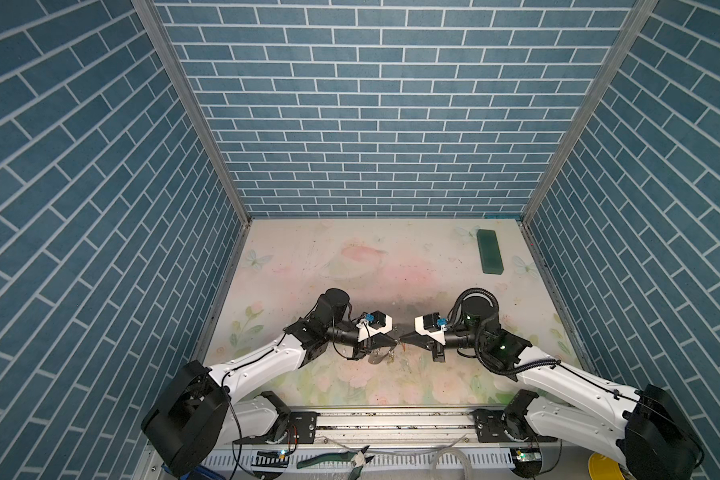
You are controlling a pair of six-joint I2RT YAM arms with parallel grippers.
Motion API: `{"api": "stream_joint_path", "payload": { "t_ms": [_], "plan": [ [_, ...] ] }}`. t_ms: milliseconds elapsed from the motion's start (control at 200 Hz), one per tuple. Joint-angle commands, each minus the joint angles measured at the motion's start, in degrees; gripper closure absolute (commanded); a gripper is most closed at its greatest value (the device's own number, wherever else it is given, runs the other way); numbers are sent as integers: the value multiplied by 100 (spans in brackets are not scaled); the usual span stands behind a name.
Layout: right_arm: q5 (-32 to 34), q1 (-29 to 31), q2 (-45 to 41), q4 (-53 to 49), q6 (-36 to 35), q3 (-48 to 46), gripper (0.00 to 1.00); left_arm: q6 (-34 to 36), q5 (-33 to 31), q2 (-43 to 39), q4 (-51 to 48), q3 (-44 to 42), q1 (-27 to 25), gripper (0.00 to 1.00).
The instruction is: Put the keys on the keyring
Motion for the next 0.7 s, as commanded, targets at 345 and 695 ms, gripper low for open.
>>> {"api": "stream_joint_path", "payload": {
  "t_ms": [345, 695],
  "plan": [
    [146, 29, 6, -395, -408, 162, 100, -21, 227, -136, 380, -16, -27, 100],
    [150, 34, 20, -464, -460, 154, 100, -147, 282, -184, 639, -97, -20, 100]
  ]
}}
